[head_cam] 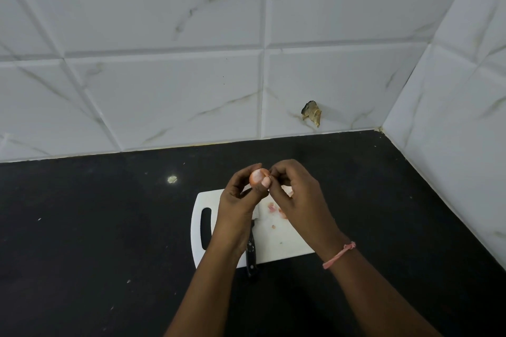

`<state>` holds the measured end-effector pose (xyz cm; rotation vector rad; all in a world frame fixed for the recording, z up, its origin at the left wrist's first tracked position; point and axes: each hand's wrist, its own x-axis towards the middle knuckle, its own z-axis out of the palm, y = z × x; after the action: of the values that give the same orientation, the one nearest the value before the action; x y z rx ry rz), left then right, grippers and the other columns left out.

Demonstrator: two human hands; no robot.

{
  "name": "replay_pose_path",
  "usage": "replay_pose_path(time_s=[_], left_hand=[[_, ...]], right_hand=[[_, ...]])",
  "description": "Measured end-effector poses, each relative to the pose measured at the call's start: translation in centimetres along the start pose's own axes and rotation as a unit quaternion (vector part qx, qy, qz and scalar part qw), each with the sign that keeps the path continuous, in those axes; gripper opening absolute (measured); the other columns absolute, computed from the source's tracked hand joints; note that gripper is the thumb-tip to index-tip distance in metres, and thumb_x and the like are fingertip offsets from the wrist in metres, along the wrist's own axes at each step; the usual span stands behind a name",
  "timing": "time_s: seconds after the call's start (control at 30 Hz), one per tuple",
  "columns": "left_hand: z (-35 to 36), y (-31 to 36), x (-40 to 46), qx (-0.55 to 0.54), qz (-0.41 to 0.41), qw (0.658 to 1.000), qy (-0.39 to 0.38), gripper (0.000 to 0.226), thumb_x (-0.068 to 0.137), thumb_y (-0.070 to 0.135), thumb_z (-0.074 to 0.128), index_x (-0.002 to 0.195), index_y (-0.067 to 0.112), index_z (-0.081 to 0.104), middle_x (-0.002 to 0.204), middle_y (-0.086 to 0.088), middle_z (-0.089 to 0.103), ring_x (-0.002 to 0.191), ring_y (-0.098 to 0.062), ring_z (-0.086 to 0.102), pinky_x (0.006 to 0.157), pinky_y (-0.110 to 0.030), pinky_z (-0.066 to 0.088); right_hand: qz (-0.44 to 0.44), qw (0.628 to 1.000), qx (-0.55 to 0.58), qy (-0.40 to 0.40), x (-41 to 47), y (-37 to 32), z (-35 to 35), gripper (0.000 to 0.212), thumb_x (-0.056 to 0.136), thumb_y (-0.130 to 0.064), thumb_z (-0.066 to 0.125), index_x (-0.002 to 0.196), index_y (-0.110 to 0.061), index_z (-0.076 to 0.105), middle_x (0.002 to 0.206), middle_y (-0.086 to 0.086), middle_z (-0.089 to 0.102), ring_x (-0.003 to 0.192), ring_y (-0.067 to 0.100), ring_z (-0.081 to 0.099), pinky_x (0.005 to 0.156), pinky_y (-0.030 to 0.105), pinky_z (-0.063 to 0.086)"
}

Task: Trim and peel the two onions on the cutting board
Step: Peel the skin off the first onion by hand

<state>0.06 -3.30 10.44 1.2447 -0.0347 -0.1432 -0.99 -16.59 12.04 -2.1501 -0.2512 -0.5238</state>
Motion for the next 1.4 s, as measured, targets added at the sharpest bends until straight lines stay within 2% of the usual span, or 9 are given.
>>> replay_pose_path(time_s=[0.17, 0.3, 0.4, 0.5, 0.6, 0.87, 1.13, 1.27, 1.4], left_hand=[[0.0, 0.4, 0.0, -0.06, -0.02, 0.998, -0.002, 0.05, 0.075, 0.031, 0.083, 0.12, 0.018, 0.067, 0.122, -0.007, 0.069, 0.116, -0.025, 0.065, 0.098, -0.035, 0.051], [-0.2, 0.2, 0.1, -0.099, -0.039, 0.994, 0.009, 0.032, 0.091, 0.016, 0.065, 0.123, 0.014, 0.066, 0.125, -0.009, 0.068, 0.114, -0.023, 0.067, 0.092, -0.03, 0.055], [-0.1, 0.2, 0.0, -0.107, -0.044, 0.993, 0.01, 0.031, 0.098, 0.004, 0.049, 0.123, 0.011, 0.066, 0.122, -0.007, 0.07, 0.111, -0.022, 0.068, 0.09, -0.027, 0.057], [0.0, 0.3, -0.1, -0.095, -0.037, 0.995, 0.01, 0.033, 0.099, 0.002, 0.046, 0.126, 0.01, 0.065, 0.123, -0.007, 0.07, 0.115, -0.022, 0.066, 0.096, -0.031, 0.055], [0.1, 0.5, -0.2, -0.112, -0.043, 0.993, 0.015, 0.035, 0.098, -0.002, 0.044, 0.125, 0.007, 0.065, 0.122, -0.01, 0.069, 0.115, -0.024, 0.066, 0.099, -0.035, 0.053], [0.3, 0.3, 0.1, -0.153, -0.122, 0.98, 0.023, 0.053, 0.082, 0.03, 0.068, 0.129, 0.006, 0.06, 0.125, -0.016, 0.067, 0.108, -0.023, 0.07, 0.089, -0.029, 0.058], [0.0, 0.1, 0.1, -0.21, -0.162, 0.964, 0.03, 0.032, 0.099, 0.016, 0.053, 0.126, 0.0, 0.06, 0.119, -0.022, 0.067, 0.093, -0.021, 0.073, 0.074, -0.026, 0.059], [0.0, 0.4, 0.1, -0.185, -0.139, 0.973, 0.005, 0.029, 0.101, 0.018, 0.051, 0.12, 0.003, 0.066, 0.119, -0.019, 0.069, 0.104, -0.023, 0.07, 0.088, -0.03, 0.058], [0.3, 0.2, -0.2, -0.158, -0.122, 0.98, -0.022, 0.027, 0.1, 0.017, 0.05, 0.12, 0.009, 0.067, 0.121, -0.008, 0.071, 0.113, -0.02, 0.067, 0.093, -0.028, 0.056]], right_hand=[[0.154, 0.975, 0.152, 0.047, 0.1, -0.1, 0.0, 0.004, 0.093, -0.015, 0.06, 0.094, -0.019, 0.06, 0.092, -0.002, 0.066, 0.086, 0.008, 0.066, 0.071, 0.015, 0.054], [0.237, 0.938, 0.242, 0.074, 0.3, -0.4, -0.1, 0.004, 0.094, -0.017, 0.058, 0.096, -0.018, 0.062, 0.094, 0.001, 0.068, 0.087, 0.014, 0.069, 0.07, 0.017, 0.055], [0.236, 0.94, 0.235, 0.072, 0.2, -0.9, 0.0, 0.003, 0.094, -0.023, 0.058, 0.096, -0.024, 0.061, 0.094, -0.006, 0.067, 0.087, 0.009, 0.067, 0.067, 0.011, 0.052], [0.195, 0.966, 0.166, 0.032, -0.1, -1.1, 0.2, 0.026, 0.084, -0.035, 0.071, 0.106, -0.026, 0.063, 0.099, -0.015, 0.067, 0.092, 0.002, 0.065, 0.072, 0.012, 0.054], [0.148, 0.982, 0.108, 0.052, -0.2, -0.9, 0.3, 0.022, 0.084, -0.028, 0.072, 0.104, -0.022, 0.067, 0.097, -0.013, 0.069, 0.091, 0.0, 0.064, 0.074, 0.011, 0.052], [0.093, 0.985, 0.097, 0.113, -0.6, -1.7, 0.5, 0.009, 0.087, -0.02, 0.07, 0.095, -0.017, 0.07, 0.085, -0.013, 0.069, 0.084, 0.002, 0.066, 0.068, 0.011, 0.051], [0.291, 0.879, 0.364, 0.106, 0.3, -1.2, -0.4, 0.015, 0.085, -0.01, 0.07, 0.1, -0.011, 0.07, 0.097, 0.004, 0.074, 0.095, 0.021, 0.071, 0.073, 0.03, 0.06], [0.239, 0.922, 0.299, 0.054, -0.2, -1.5, -0.2, 0.025, 0.08, -0.016, 0.076, 0.104, -0.017, 0.069, 0.101, -0.002, 0.071, 0.096, 0.011, 0.068, 0.076, 0.027, 0.059], [0.154, 0.976, 0.146, 0.05, -0.2, -1.0, 0.4, 0.008, 0.086, -0.018, 0.071, 0.091, -0.024, 0.07, 0.091, -0.005, 0.068, 0.087, 0.004, 0.064, 0.072, 0.014, 0.052]])
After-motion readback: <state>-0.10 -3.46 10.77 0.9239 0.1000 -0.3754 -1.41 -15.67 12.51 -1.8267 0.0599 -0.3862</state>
